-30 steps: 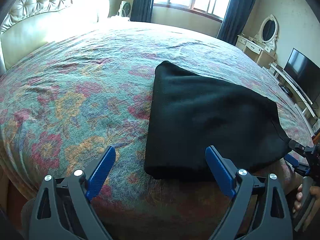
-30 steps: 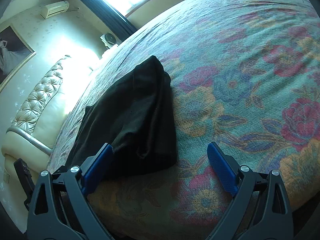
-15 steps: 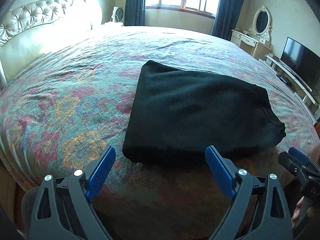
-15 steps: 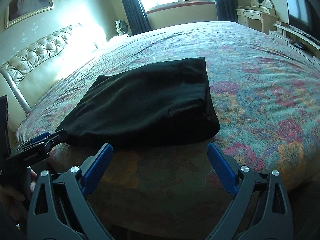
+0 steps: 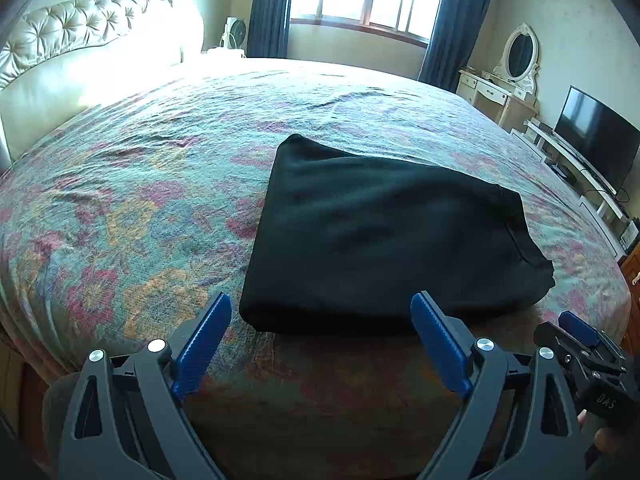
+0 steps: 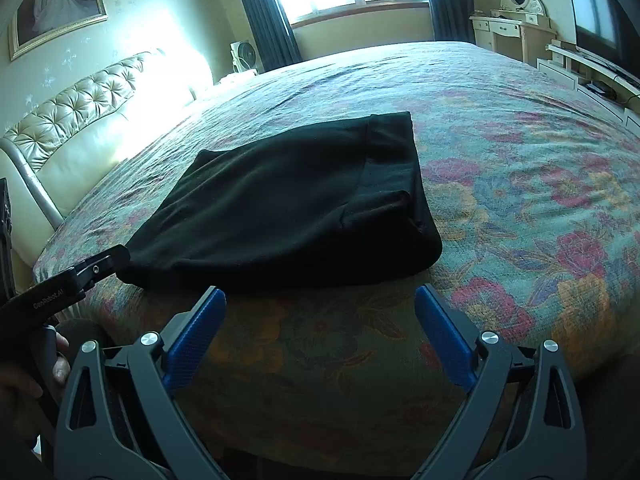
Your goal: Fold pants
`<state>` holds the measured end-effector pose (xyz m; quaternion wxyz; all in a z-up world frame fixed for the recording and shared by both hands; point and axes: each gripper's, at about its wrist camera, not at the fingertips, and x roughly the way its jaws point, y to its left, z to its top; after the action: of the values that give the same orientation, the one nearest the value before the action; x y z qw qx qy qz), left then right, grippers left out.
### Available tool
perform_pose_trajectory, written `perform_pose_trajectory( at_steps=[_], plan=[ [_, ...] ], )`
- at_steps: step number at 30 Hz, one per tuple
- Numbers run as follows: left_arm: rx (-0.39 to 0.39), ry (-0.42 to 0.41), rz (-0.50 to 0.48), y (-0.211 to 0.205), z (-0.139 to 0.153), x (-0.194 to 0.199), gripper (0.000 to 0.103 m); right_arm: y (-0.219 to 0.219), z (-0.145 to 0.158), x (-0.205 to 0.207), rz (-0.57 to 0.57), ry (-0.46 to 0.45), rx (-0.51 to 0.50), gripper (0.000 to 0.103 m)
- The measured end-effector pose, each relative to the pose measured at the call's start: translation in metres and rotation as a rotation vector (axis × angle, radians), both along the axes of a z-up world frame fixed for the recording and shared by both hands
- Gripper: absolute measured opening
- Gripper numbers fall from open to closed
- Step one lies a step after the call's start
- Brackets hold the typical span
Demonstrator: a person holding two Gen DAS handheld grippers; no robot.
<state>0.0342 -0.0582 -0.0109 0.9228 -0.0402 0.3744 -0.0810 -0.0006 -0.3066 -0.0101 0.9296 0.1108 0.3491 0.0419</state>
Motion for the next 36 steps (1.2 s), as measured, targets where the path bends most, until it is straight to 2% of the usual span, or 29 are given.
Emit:
perform_pose_trajectory(
  at_steps=[30,36],
  plan=[
    [0.051,-0.018,-0.012,-0.0095,0.0036,-0.0046,0.09,-0.0001,-0.0021,0.0005,0.006,0.009,0.004,0.095],
    [0.038,-0.023,-0.009,-0.0064,0.0061,-0.0039,0.09,-0.0001,-0.0016,0.0006,0.009,0.007,0.003,0.095]
  ],
)
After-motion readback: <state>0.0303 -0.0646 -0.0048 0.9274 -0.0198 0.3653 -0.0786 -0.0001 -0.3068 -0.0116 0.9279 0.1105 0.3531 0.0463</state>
